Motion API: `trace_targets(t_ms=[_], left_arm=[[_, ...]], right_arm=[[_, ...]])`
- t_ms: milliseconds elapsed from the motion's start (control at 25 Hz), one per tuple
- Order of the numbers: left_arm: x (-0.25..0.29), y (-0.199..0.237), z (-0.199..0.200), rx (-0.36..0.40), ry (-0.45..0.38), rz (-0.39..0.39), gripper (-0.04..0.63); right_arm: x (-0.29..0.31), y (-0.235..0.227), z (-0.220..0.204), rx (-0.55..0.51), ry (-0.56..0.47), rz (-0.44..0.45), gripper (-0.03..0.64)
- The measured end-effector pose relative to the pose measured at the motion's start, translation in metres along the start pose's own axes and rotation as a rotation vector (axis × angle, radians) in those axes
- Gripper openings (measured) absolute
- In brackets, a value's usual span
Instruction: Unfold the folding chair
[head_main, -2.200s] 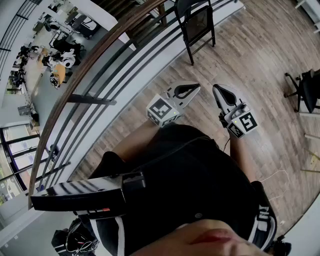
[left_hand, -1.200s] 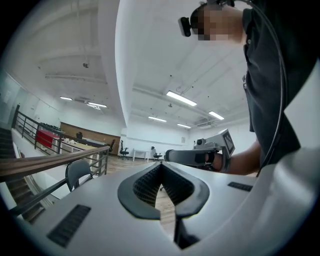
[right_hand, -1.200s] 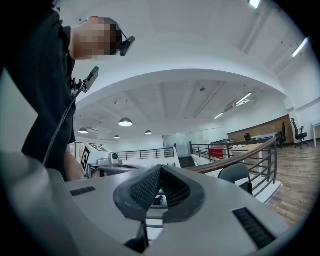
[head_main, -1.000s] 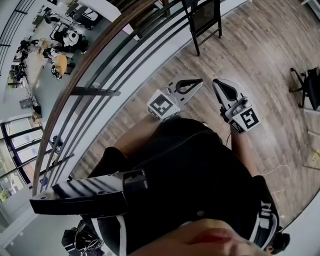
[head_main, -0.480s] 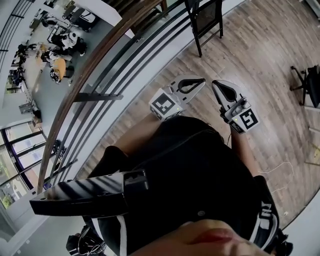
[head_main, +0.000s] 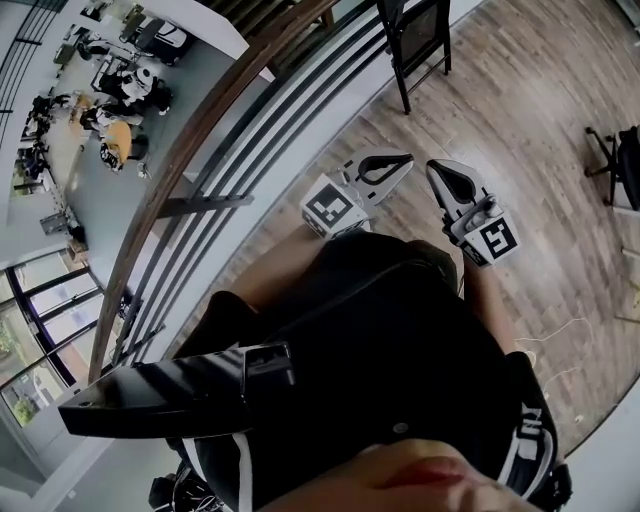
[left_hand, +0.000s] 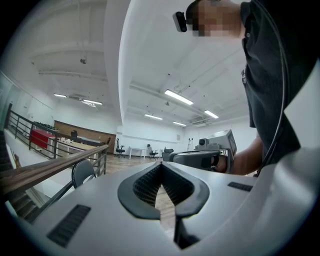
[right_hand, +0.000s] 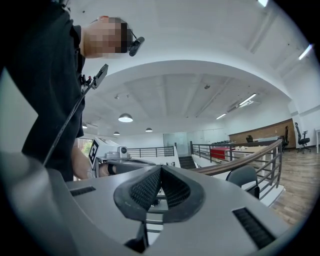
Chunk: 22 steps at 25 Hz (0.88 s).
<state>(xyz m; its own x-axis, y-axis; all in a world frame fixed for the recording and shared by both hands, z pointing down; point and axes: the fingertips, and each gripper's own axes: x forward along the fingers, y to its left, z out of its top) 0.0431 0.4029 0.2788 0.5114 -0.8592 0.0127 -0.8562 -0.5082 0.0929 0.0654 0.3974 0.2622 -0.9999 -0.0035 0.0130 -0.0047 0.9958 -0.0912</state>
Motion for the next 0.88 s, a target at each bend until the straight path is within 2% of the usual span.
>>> trace_targets(t_ms=[320, 440, 600, 880], left_arm=[[0.019, 0.024, 0.003, -0.02, -0.024, 0.008, 0.003], [0.035, 0.039, 0.003, -0.037, -0.026, 0.032, 0.003], [0.067, 0.057, 0.006, -0.007, -0.017, 0.058, 0.003], [0.142, 0.085, 0.02, -0.001, -0.033, 0.144, 0.003]], right_arm=[[0.007, -0.03, 0.001, 0.039, -0.025, 0.015, 0.006], [0.004, -0.056, 0.005, 0.044, -0.042, 0.021, 0.006], [-0.002, -0.099, 0.01, 0.03, -0.055, 0.049, 0.006], [-0.012, -0.179, 0.022, 0.034, -0.048, 0.096, 0.006]])
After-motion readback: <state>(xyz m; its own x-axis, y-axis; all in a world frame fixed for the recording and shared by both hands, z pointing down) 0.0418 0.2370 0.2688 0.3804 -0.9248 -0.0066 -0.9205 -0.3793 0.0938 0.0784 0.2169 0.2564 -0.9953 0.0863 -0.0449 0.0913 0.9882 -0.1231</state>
